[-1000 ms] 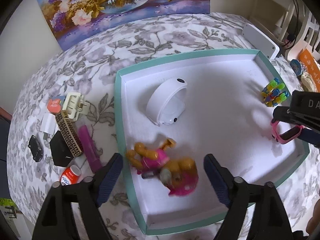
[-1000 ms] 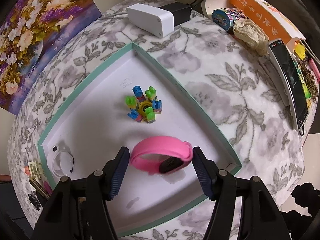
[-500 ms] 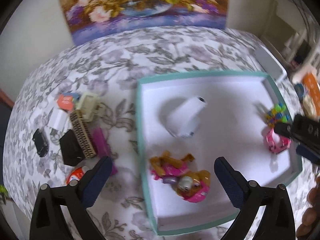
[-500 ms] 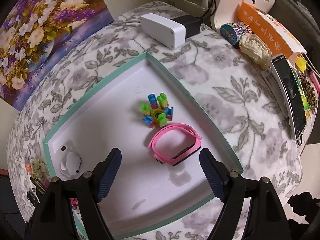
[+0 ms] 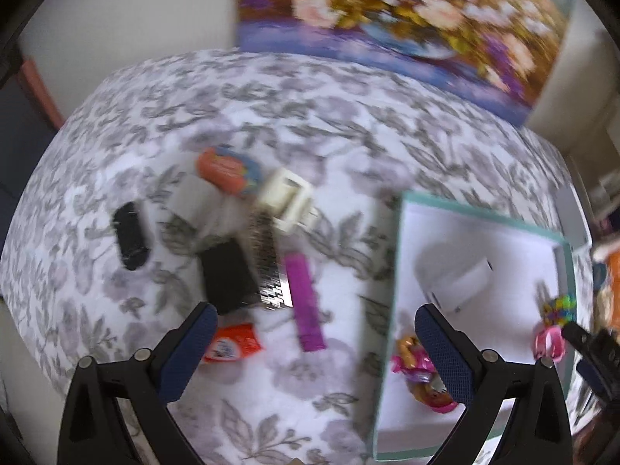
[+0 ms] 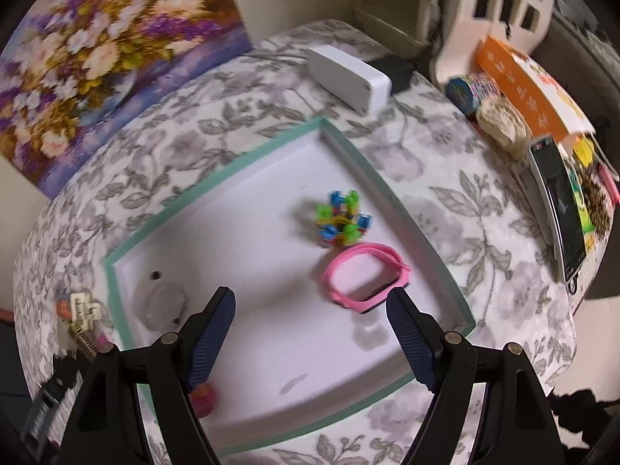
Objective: Organize rigid objects
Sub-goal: 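Move both tools back toward the remaining items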
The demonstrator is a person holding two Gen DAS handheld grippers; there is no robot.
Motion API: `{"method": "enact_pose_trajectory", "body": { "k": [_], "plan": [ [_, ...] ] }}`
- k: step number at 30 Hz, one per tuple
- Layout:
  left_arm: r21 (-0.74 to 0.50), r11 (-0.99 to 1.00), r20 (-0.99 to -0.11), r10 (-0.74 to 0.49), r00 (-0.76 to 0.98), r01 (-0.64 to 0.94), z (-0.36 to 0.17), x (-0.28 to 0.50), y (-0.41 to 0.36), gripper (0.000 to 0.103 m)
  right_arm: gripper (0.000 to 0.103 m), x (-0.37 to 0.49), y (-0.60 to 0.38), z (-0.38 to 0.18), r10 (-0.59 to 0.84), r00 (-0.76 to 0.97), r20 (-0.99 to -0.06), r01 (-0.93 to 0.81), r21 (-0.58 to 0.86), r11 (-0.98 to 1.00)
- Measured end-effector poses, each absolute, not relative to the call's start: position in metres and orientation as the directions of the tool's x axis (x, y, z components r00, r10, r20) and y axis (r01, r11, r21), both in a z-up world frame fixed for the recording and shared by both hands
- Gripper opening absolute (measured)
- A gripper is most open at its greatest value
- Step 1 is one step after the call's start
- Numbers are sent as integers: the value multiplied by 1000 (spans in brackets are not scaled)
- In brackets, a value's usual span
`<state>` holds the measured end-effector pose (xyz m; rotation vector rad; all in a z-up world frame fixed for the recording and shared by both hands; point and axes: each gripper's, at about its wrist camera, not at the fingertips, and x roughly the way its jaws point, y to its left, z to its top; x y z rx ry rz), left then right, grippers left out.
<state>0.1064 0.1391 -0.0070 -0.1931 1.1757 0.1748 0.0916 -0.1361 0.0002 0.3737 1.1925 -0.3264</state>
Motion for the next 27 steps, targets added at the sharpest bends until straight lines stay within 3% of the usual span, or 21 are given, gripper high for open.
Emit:
{"method": "enact_pose_trajectory", "body": {
  "k": [10,27],
  "plan": [
    [17,924,-905,176,386,-382,20,99,212,103,81,97,-50,22,30,384,-923,246,134,960],
    [-58,854,-919,157,362,-517,18,81,304,103,81,105,61,6,82,330,-940,84,116,990]
  ]
}}
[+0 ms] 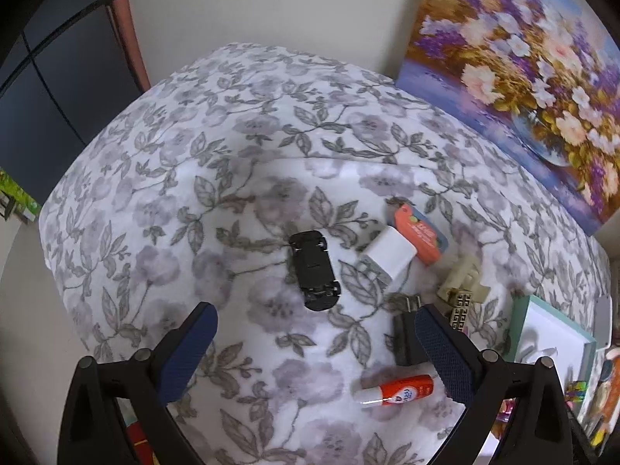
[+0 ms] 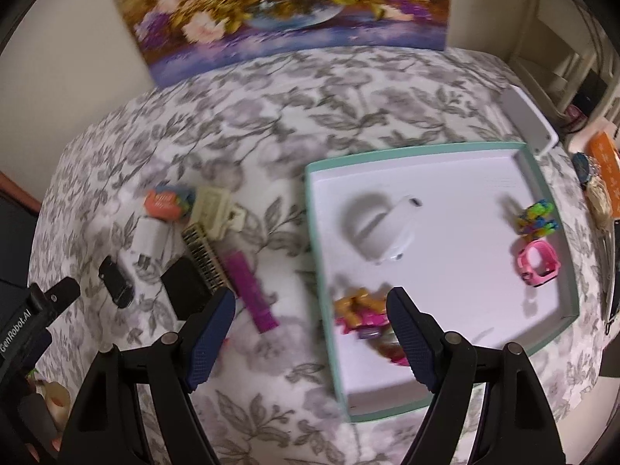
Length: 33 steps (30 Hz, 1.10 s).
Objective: Organize rigid objects
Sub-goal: 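Move both tools back toward the remaining items, then reach the left tool to the black toy car while the right tool reaches the orange glue bottle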
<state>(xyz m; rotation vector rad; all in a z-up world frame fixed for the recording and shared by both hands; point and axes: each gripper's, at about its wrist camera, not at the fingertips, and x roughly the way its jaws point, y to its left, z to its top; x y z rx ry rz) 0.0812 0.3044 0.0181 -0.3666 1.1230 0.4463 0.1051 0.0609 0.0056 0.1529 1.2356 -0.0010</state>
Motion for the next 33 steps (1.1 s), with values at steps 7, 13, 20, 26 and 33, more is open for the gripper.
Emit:
{"method": "enact_pose_trajectory", "body": {
  "k": [7,13,20,26,33],
  "plan": [
    [-81,845,-932,124,341,-529,8,78,320,103,81,103,92,-10,111,284,-952,28,124,992],
    [-78,840,-962,78,261,-536,-23,80,327,103,81,99,118,-35,129,210,-969,-44,123,991],
    [-59,830,-982,53,183,-555,-50,75,335,103,81,88,144,-55,138,149,-979,-150,115,982],
    [-68,807,-986,35,163,-586,-57,68,343,103,81,79,159,-61,143,154,-978,-216,108,970],
    [-89,787,-988,9,155,-610,-62,63,351,103,92,75,173,-66,180,147,-973,-251,139,958]
  ]
}}
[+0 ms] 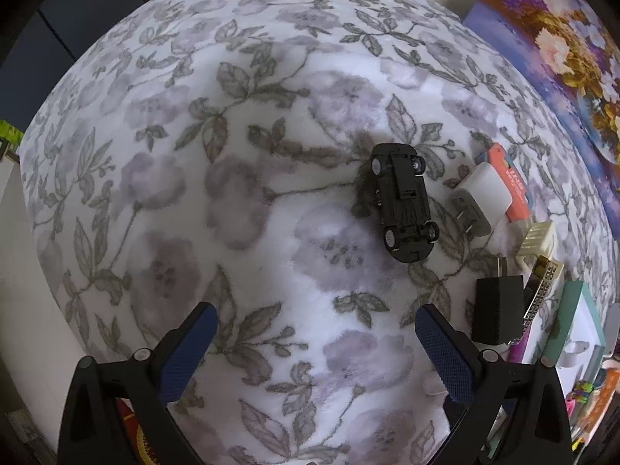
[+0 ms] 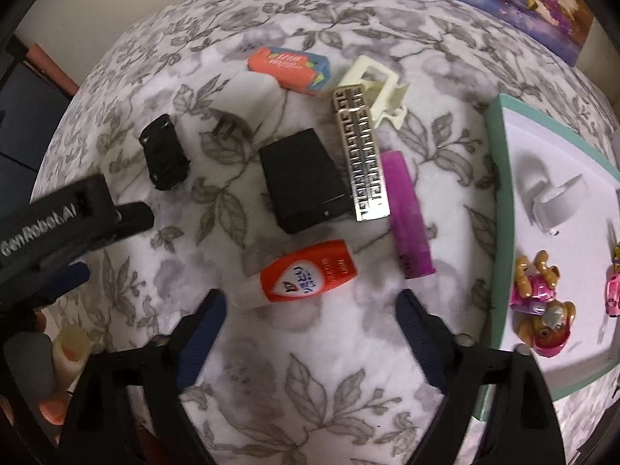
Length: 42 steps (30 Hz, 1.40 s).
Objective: Organize rigid objects
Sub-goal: 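Reach the left tool to the black toy car while the right tool reaches the orange glue bottle, then close the left tool on the black toy car while the right tool grasps the orange glue bottle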
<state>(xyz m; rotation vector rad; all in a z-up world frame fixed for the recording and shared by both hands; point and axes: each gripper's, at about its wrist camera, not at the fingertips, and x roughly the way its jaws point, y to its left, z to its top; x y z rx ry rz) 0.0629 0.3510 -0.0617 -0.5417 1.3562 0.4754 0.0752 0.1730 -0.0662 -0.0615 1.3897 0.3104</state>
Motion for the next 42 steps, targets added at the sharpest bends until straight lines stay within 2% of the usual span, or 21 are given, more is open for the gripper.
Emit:
{"method": "enact_pose_trajectory", "body": {
  "k": [13,28,34,36,42],
  "plan": [
    [-117,770,-986,-12,169,-628,-62,61,363,103,92,85,206,-94,130,148,-980,-311,78,947],
    [-108,757,-987,-6,158,-644,-70,63,368,103,91,86,214,-98,97,178,-979,-314,37,949],
    [-106,758,-987,0,163,-643,-66,64,366,103,81,79,201,-90,89,186,-979,-311,27,950],
    [-105,759,-987,1,163,-643,-66,65,366,103,75,80,199,-88,88,192,-977,-305,26,952],
    [-101,762,-986,7,164,-640,-65,65,366,103,70,83,192,-86,96,197,-976,-302,33,953]
  ]
}}
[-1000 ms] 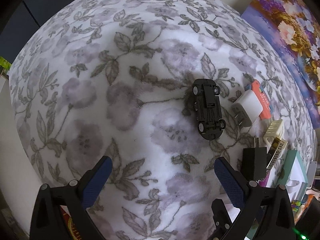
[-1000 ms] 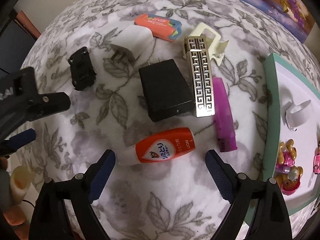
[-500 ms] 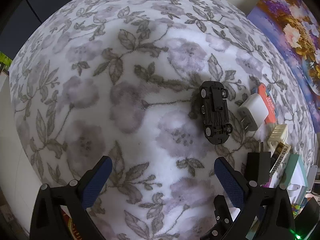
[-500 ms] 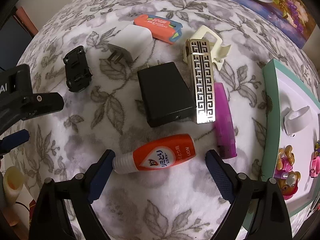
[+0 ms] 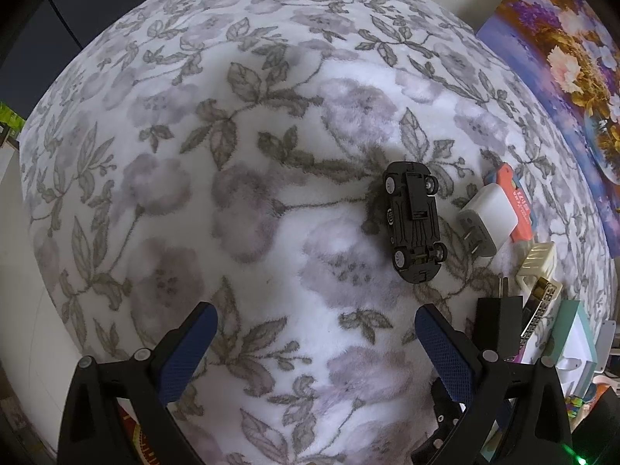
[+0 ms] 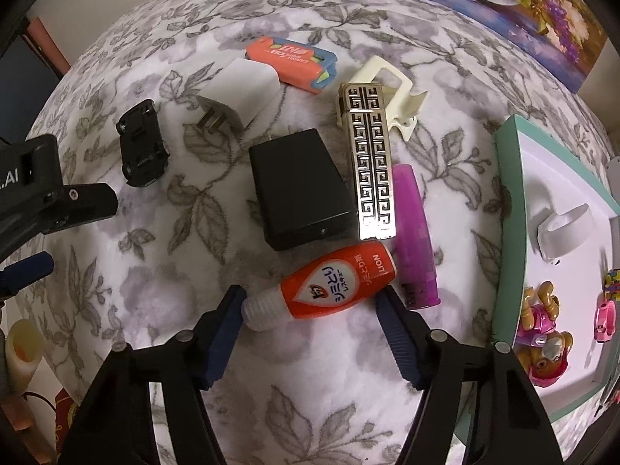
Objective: Organize rigid objects
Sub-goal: 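Close the left tool on the black toy car while the right tool grasps the orange glue bottle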
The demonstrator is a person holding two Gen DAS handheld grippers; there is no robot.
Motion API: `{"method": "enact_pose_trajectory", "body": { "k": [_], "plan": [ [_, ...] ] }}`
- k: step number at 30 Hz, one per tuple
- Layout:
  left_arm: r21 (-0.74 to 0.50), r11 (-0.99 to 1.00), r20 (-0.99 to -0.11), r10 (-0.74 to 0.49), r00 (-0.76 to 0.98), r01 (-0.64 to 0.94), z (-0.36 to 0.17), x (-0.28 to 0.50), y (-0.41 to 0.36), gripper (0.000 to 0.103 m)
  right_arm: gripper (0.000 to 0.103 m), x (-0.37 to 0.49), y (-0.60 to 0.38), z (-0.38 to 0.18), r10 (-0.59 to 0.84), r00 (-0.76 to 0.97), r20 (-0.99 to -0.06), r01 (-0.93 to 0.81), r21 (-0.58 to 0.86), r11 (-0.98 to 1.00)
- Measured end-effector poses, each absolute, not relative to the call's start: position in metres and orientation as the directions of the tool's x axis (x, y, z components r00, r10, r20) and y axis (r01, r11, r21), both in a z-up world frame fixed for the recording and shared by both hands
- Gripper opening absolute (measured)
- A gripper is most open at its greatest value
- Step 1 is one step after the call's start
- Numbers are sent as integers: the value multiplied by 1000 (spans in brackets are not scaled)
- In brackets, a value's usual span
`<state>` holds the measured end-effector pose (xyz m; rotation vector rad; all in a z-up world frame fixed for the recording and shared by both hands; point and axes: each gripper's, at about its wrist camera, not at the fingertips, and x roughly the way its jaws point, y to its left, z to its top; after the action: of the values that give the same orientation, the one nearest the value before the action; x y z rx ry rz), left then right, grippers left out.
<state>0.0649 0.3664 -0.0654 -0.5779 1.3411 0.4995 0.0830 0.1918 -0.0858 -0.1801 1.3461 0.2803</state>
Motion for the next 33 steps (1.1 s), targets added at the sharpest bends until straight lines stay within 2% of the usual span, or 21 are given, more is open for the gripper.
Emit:
{"method": "enact_pose_trajectory", "body": {
  "k": [2,6,8,20,33],
  "plan": [
    [-100,763,-986,8,164,-639,-65,65,366,103,68,83,191,-86,92,199,-976,-301,29,953],
    [-105,764,-986,4,167,-637,-66,65,365,103,55,87,184,-81,95,193,-977,-282,38,959],
    [-109,762,-985,2,171,-638,-66,66,365,103,53,90,180,-81,101,189,-977,-278,45,959],
    [-124,757,-983,-4,185,-642,-64,69,369,103,47,101,156,-75,145,172,-974,-258,98,961],
    [-204,776,-951,-12,310,-596,-67,106,365,101,47,116,147,-73,167,151,-974,-241,127,962]
  ]
}}
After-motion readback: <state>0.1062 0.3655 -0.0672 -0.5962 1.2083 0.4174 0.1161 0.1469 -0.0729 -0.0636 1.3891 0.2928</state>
